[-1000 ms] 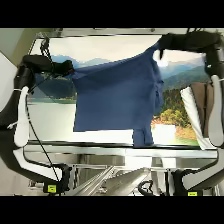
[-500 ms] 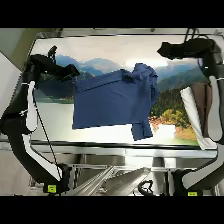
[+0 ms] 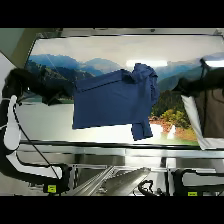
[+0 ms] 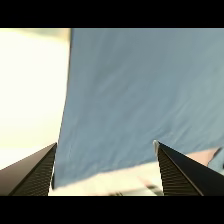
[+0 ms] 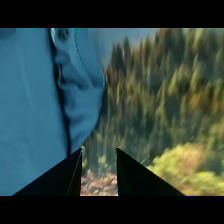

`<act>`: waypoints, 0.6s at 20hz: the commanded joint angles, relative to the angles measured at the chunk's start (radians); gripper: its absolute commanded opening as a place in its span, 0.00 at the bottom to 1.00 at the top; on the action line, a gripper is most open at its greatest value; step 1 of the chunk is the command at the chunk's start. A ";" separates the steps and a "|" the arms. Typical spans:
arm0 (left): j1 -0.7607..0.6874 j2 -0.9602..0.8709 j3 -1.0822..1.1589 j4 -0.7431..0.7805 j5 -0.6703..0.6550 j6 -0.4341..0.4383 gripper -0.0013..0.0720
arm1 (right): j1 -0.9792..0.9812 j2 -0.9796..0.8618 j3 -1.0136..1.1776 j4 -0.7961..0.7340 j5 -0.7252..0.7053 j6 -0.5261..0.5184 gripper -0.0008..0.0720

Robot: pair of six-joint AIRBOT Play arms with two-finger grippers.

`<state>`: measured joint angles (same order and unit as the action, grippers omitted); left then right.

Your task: Fold the shirts.

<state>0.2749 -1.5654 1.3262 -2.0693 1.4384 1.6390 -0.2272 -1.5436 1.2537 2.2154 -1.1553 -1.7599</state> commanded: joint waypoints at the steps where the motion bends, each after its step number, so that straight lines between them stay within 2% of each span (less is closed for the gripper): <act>1: 0.013 0.116 -0.364 -0.082 -0.164 0.053 0.94 | 0.012 0.023 -0.280 0.231 0.153 -0.114 0.36; 5: 0.013 0.119 -0.499 -0.106 -0.251 0.081 0.94 | 0.101 -0.051 -0.288 0.232 0.203 -0.099 0.36; 11: 0.012 0.119 -0.534 -0.100 -0.261 0.086 0.94 | 0.128 -0.068 -0.287 0.231 0.253 -0.082 0.36; 12: 0.004 0.119 -0.534 -0.106 -0.272 0.089 0.91 | 0.129 -0.069 -0.287 0.231 0.261 -0.072 0.36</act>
<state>0.2859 -1.4467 0.8112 -2.1830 1.2064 1.7187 -0.1062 -1.6062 0.9714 2.4405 -0.9272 -1.8458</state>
